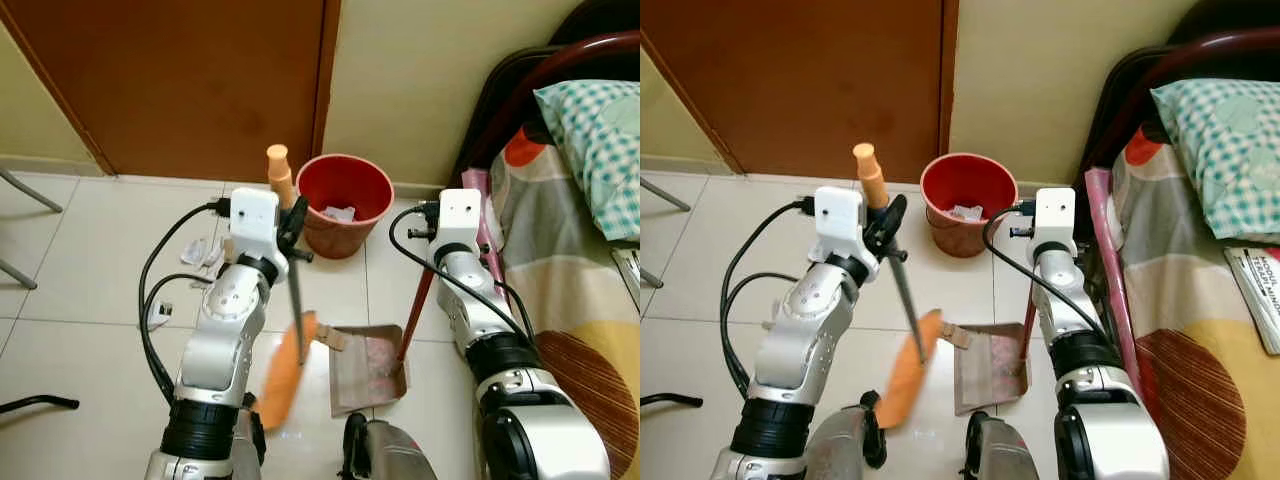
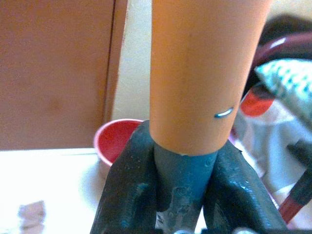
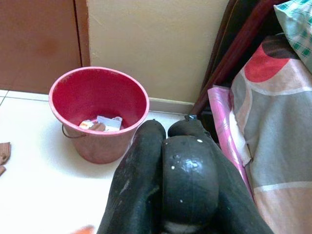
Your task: Sweep floor
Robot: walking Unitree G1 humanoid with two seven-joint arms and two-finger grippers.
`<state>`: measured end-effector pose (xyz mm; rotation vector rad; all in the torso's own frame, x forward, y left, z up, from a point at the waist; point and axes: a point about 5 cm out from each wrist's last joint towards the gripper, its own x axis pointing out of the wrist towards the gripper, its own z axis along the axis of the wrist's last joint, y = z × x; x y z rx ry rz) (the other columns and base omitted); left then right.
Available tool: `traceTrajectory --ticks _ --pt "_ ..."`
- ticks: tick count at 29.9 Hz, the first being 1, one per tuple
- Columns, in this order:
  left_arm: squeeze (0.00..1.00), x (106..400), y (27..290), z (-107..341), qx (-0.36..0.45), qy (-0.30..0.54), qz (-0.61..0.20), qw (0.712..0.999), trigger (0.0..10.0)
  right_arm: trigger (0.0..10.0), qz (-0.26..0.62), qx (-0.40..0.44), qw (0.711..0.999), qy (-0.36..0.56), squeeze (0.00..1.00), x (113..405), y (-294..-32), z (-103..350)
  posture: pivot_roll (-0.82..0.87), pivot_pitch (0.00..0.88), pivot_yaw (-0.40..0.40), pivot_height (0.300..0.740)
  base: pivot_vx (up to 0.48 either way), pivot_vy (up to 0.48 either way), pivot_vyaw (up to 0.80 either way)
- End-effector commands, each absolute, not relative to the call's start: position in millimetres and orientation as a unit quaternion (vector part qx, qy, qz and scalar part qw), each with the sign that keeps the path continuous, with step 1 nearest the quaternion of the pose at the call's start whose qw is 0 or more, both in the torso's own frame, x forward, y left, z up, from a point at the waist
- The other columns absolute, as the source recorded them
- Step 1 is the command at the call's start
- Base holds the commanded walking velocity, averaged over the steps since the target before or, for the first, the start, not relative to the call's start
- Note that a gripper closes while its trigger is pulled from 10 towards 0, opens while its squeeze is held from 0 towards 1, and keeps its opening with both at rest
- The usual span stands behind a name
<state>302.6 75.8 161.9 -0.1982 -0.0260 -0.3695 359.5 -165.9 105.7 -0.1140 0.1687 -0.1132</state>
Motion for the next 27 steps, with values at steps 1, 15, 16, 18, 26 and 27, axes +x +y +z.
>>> traceTrajectory --ticks 1,15,16,18,26,27 --pt "0.0 298 60 172 -0.201 -0.02 -0.203 0.958 10.0 10.0 -0.053 -0.06 0.993 0.086 0.0 356 -166 102 0.0 0.245 -0.067 0.74 0.0 0.0 0.0" --pt "0.0 315 115 191 -0.191 -0.069 -0.102 0.974 10.0 10.0 -0.049 -0.057 0.993 0.09 0.0 355 -167 101 0.01 0.252 -0.074 0.74 0.0 0.0 0.0" --pt "0.0 316 119 193 -0.187 -0.073 -0.097 0.975 10.0 10.0 -0.05 -0.057 0.993 0.091 0.0 355 -167 101 0.01 0.252 -0.074 0.74 0.0 0.0 0.0" --pt "0.0 313 132 201 -0.165 -0.09 -0.087 0.978 10.0 10.0 -0.056 -0.056 0.993 0.092 0.0 354 -171 101 0.02 0.259 -0.076 0.74 0.0 0.0 0.0" --pt "0.0 298 156 212 -0.108 -0.118 -0.064 0.985 10.0 10.0 -0.094 -0.019 0.992 0.085 0.0 344 -194 97 0.05 0.248 -0.07 0.74 0.0 0.0 0.0" --pt "0.0 295 158 209 -0.107 -0.111 -0.063 0.986 10.0 10.0 -0.098 -0.009 0.991 0.085 0.0 342 -196 95 0.05 0.243 -0.063 0.74 0.0 0.0 0.0"
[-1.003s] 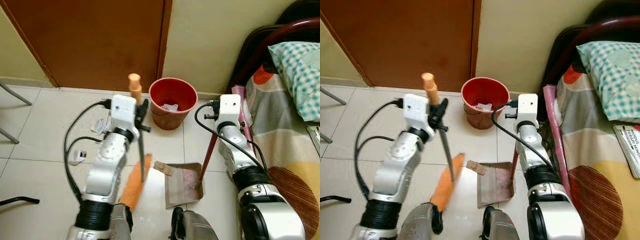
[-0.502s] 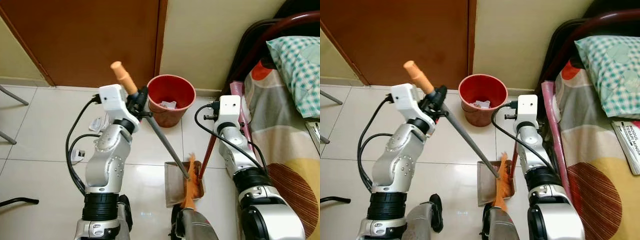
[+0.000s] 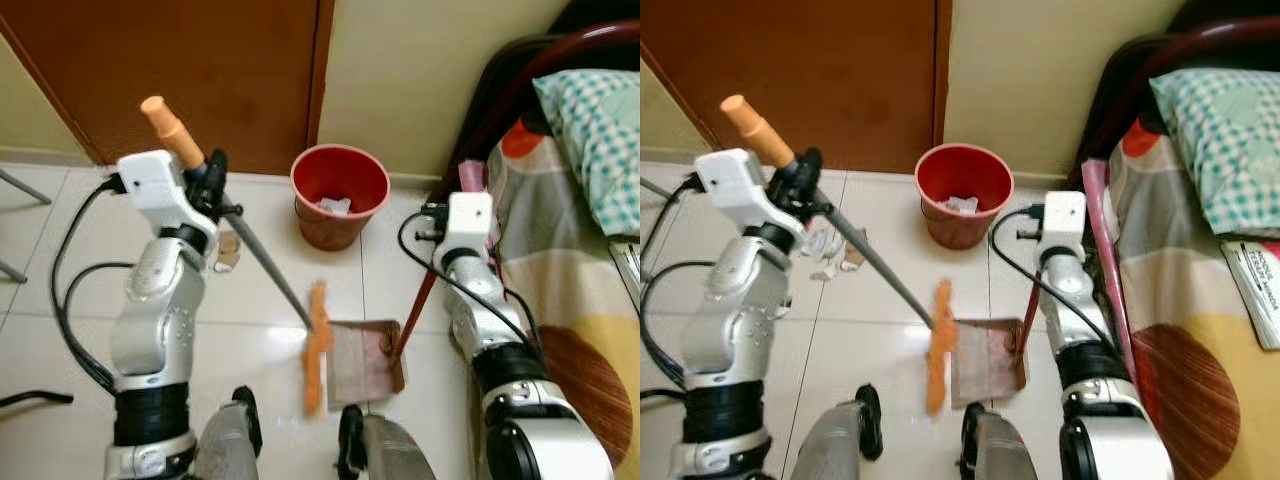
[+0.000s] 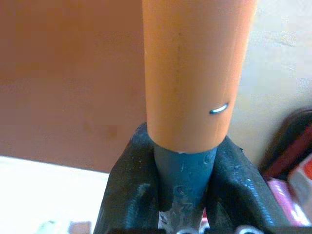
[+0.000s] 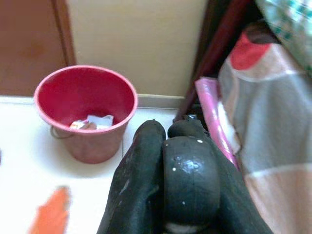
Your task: Sweep floor
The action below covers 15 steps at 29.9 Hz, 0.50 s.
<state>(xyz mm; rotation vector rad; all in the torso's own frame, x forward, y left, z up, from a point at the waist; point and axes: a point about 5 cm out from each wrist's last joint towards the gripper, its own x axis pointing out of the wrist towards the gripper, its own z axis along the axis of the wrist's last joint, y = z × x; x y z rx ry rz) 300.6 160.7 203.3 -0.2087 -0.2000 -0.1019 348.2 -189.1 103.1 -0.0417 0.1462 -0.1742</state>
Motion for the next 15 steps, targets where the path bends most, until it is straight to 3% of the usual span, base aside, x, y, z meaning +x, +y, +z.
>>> traceTrajectory --ticks 1,3,15 --pt "0.0 293 161 204 -0.106 -0.102 -0.061 0.987 10.0 10.0 -0.101 -0.002 0.991 0.087 0.0 340 -197 94 0.05 0.239 -0.06 0.74 0.0 0.0 0.0" --pt "0.0 283 168 181 -0.092 -0.062 -0.046 0.993 10.0 10.0 -0.104 0.014 0.991 0.083 0.0 335 -199 91 0.05 0.216 -0.045 0.74 0.0 0.0 0.0" --pt "0.0 271 153 151 -0.047 -0.02 -0.079 0.996 10.0 10.0 -0.089 0.052 0.991 0.082 0.0 329 -189 86 0.06 0.154 -0.023 0.74 0.0 0.0 0.0"
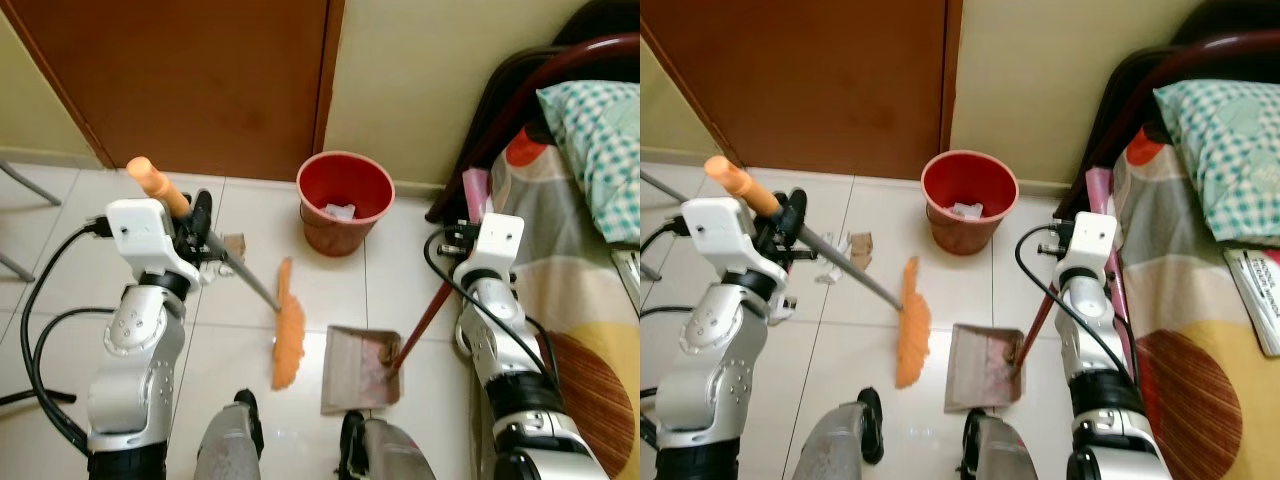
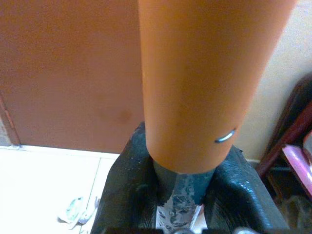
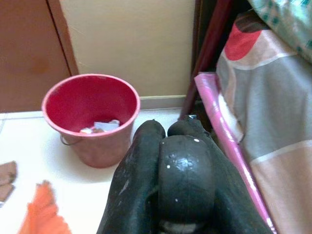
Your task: Sweep floor
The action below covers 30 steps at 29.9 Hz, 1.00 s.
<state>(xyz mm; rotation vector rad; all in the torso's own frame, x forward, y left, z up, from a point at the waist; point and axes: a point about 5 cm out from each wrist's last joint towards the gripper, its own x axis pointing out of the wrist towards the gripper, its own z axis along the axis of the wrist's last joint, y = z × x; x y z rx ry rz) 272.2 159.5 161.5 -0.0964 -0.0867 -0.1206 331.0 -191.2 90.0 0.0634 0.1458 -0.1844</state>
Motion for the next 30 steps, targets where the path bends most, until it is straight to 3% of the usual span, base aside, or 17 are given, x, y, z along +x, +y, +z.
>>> traceTrajectory --ticks 1,10,14,30 --pt "0.0 271 151 150 -0.039 -0.02 -0.084 0.995 10.0 10.0 -0.087 0.049 0.992 0.079 0.0 330 -186 87 0.05 0.14 -0.021 0.74 0.0 0.0 0.0" --pt "0.0 265 146 124 0.049 -0.003 -0.112 0.992 10.0 10.0 -0.057 0.11 0.992 0.026 0.0 328 -169 103 0.04 0.093 -0.023 0.74 0.0 0.0 0.0" --pt "0.0 259 157 93 0.094 0.039 -0.078 0.992 10.0 10.0 -0.038 0.114 0.993 0.001 0.0 331 -168 120 0.03 0.074 -0.027 0.74 0.0 0.0 0.0" --pt "0.0 267 160 64 0.09 0.066 -0.04 0.993 10.0 10.0 0.054 0.159 0.978 -0.126 0.0 360 -149 223 -0.01 0.056 -0.043 0.74 0.0 0.0 0.0"
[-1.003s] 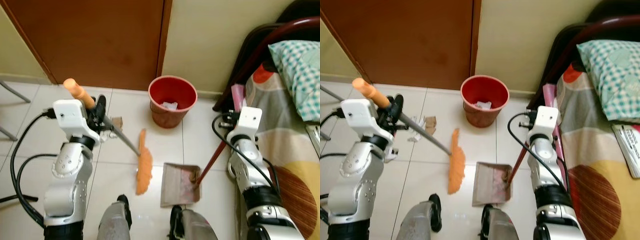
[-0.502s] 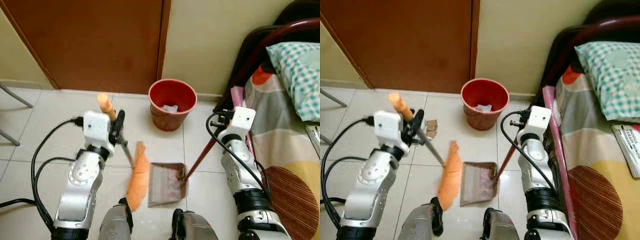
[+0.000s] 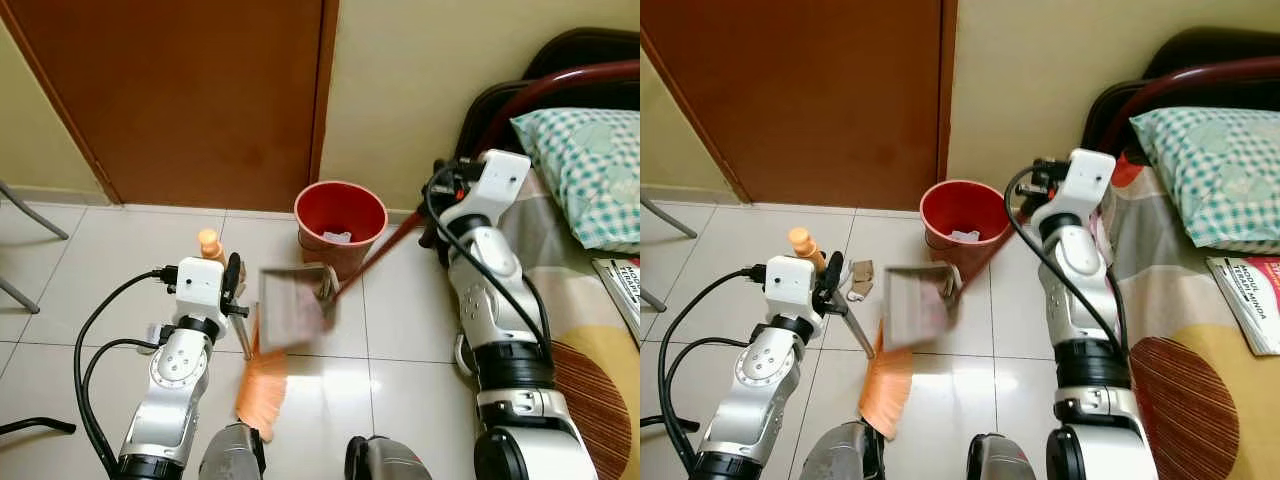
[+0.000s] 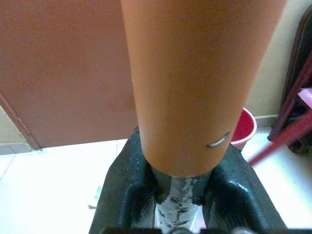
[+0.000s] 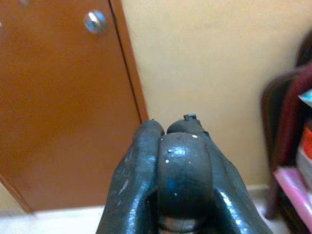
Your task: Sweep floor
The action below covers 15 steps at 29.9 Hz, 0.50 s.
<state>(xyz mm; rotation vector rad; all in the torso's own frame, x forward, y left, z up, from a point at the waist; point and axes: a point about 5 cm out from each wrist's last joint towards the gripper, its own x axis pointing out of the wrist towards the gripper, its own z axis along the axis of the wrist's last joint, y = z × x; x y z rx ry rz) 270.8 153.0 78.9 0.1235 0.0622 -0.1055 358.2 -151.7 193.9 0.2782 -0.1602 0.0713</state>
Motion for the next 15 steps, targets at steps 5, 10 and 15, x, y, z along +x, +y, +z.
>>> traceTrajectory --ticks 5,10,15 --pt "0.0 270 156 64 0.087 0.065 -0.042 0.993 10.0 10.0 0.071 0.166 0.969 -0.167 0.0 368 -143 259 -0.01 0.056 -0.048 0.74 0.0 0.0 0.0" --pt "0.0 272 155 62 0.085 0.063 -0.043 0.993 10.0 10.0 0.072 0.126 0.959 -0.245 0.0 374 -146 304 -0.01 0.055 -0.048 0.74 0.0 0.0 0.0" --pt "0.0 273 153 62 0.084 0.061 -0.045 0.994 10.0 10.0 0.055 0.08 0.946 -0.308 0.0 375 -150 334 -0.01 0.056 -0.049 0.74 0.0 0.0 0.0"
